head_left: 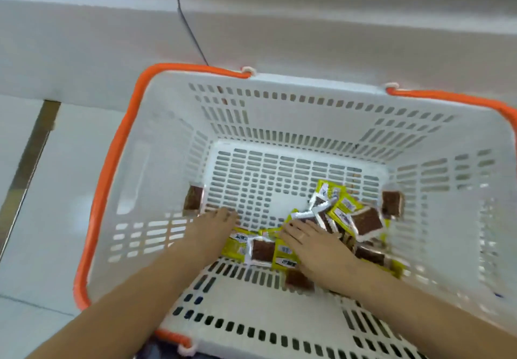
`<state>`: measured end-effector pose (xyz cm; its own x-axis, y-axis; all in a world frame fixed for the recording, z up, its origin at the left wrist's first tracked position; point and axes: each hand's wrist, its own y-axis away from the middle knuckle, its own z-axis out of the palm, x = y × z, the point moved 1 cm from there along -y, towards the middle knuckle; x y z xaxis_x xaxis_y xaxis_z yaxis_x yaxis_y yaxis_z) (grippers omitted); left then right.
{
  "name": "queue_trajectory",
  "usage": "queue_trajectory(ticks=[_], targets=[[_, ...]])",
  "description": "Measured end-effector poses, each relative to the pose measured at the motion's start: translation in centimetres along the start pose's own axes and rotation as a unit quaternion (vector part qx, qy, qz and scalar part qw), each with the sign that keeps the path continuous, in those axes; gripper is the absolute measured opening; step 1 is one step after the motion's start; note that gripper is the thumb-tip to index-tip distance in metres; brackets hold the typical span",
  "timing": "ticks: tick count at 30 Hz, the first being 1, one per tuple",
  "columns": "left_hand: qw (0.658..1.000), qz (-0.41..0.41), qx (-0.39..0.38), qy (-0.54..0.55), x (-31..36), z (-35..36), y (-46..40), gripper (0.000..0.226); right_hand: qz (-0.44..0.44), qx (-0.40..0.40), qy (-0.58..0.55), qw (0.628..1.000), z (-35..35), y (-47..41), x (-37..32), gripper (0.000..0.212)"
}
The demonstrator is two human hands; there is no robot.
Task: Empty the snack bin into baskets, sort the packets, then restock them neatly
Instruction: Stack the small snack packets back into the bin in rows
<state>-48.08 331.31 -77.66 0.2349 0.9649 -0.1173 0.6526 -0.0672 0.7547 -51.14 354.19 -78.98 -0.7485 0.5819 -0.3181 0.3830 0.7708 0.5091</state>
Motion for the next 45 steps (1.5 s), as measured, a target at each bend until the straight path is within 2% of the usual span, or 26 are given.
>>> queue_trajectory(ticks=[3, 6, 8, 12, 15, 17, 18, 19, 21, 23, 24, 27, 29, 34, 38, 40, 43, 45], targets=[[1.0, 0.007, 0.025, -0.009, -0.2, 0.7, -0.6, 0.058, -0.03, 0.04, 0.007, 0.999, 1.8, -1.1, -0.7, 0.081], [1.0, -0.006, 0.023, 0.014, -1.1, 1.0, -1.2, 0.05, -0.001, -0.001, -0.059, 0.998, 2.2, -0.8, -1.8, 0.091], [0.999, -0.009, 0.013, 0.033, -1.4, 1.2, -1.7, 0.046, 0.051, -0.03, -0.13, 0.99, 1.9, -0.2, -1.5, 0.081], [0.999, -0.002, -0.027, 0.045, -1.5, 0.6, -2.1, 0.03, 0.069, -0.007, -0.145, 0.987, 2.2, -0.4, -1.2, 0.055], [0.993, -0.019, -0.03, 0.109, -2.6, -0.8, -1.5, 0.02, 0.118, 0.009, -0.241, 0.963, 1.7, -0.8, -1.3, 0.03], [0.972, -0.049, 0.031, 0.229, -3.8, -2.2, -0.9, 0.012, 0.191, 0.066, -0.365, 0.909, 0.5, -1.1, -0.9, 0.024], [0.946, -0.068, 0.068, 0.309, -4.2, -3.0, -0.5, 0.01, 0.221, 0.094, -0.436, 0.867, -0.2, -1.1, -0.5, 0.025], [0.909, -0.084, 0.101, 0.396, -4.4, -4.0, -0.1, 0.01, 0.245, 0.117, -0.507, 0.818, -1.1, -1.2, -0.1, 0.028], [0.805, -0.087, 0.129, 0.573, -3.7, -6.2, 0.8, 0.005, 0.278, 0.139, -0.63, 0.712, -2.6, -1.0, 1.0, 0.042], [0.699, -0.063, 0.097, 0.706, -1.9, -8.3, 1.6, 0.005, 0.298, 0.159, -0.73, 0.594, -3.6, -0.5, 1.7, 0.05], [0.666, -0.057, 0.08, 0.74, -0.9, -9.0, 1.8, 0.007, 0.305, 0.163, -0.762, 0.547, -3.9, -0.3, 1.9, 0.05], [0.608, -0.057, 0.067, 0.789, 1.9, -10.1, 1.6, 0.009, 0.32, 0.188, -0.815, 0.445, -4.6, 0.7, 2.4, 0.04], [0.585, -0.059, 0.058, 0.807, 3.2, -10.3, 1.1, 0.01, 0.295, 0.185, -0.846, 0.405, -5.2, 1.4, 2.6, 0.034], [0.551, -0.07, 0.063, 0.829, 4.4, -10.0, 0.5, 0.013, 0.258, 0.187, -0.868, 0.382, -6.1, 2.1, 3.4, 0.031], [0.563, -0.059, 0.093, 0.819, 3.6, -10.4, 0.3, 0.018, 0.254, 0.198, -0.869, 0.376, -6.6, 2.2, 3.7, 0.03], [0.559, -0.056, 0.102, 0.821, 3.3, -10.6, 0.3, 0.023, 0.252, 0.19, -0.865, 0.391, -6.5, 2.2, 3.5, 0.035], [0.545, -0.059, 0.113, 0.829, 3.4, -10.7, 0.3, 0.028, 0.242, 0.154, -0.854, 0.434, -6.3, 2.1, 3.0, 0.043], [0.546, -0.057, 0.122, 0.827, 3.7, -10.8, 0.3, 0.025, 0.223, 0.134, -0.858, 0.442, -6.4, 2.1, 2.5, 0.037]])
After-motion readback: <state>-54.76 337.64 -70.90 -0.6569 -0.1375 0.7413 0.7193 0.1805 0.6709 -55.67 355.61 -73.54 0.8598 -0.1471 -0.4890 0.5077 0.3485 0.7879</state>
